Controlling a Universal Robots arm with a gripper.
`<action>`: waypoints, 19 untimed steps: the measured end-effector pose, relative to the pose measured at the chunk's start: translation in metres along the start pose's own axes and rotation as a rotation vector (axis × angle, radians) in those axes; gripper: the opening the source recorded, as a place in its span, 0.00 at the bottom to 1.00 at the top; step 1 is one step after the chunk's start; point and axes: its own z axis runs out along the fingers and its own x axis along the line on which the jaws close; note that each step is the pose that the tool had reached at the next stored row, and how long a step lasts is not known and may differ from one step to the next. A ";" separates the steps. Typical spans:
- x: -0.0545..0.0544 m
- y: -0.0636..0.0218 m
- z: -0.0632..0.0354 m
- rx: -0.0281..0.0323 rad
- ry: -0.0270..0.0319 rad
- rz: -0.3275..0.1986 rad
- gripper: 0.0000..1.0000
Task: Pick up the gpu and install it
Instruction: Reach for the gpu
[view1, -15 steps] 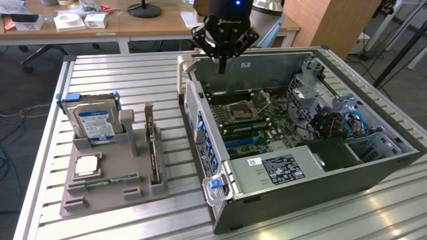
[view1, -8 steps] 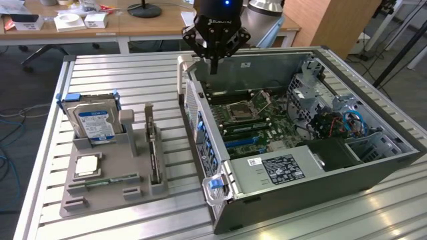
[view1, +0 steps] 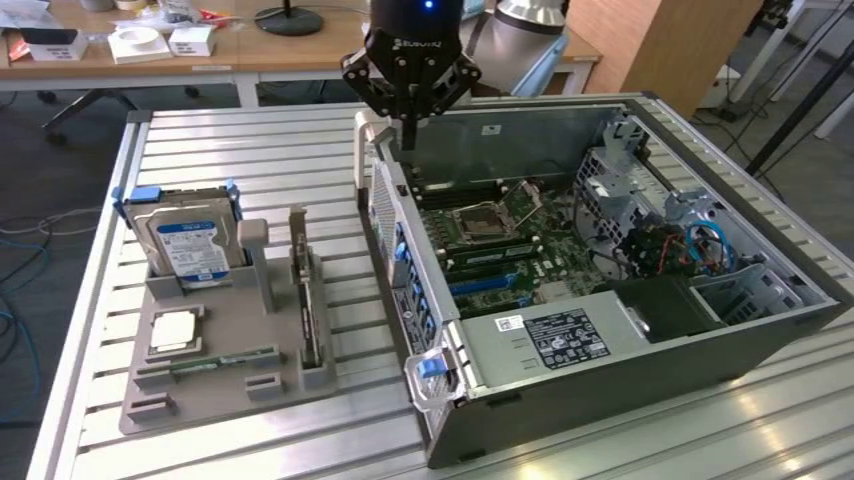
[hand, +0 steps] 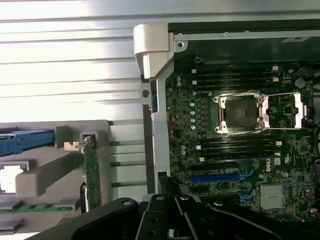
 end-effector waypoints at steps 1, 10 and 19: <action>0.002 -0.0001 0.0000 0.0001 0.0000 0.000 0.10; 0.024 -0.0012 -0.0003 0.0001 0.0000 0.000 0.10; 0.046 -0.0018 -0.0005 0.0001 0.0000 0.000 0.10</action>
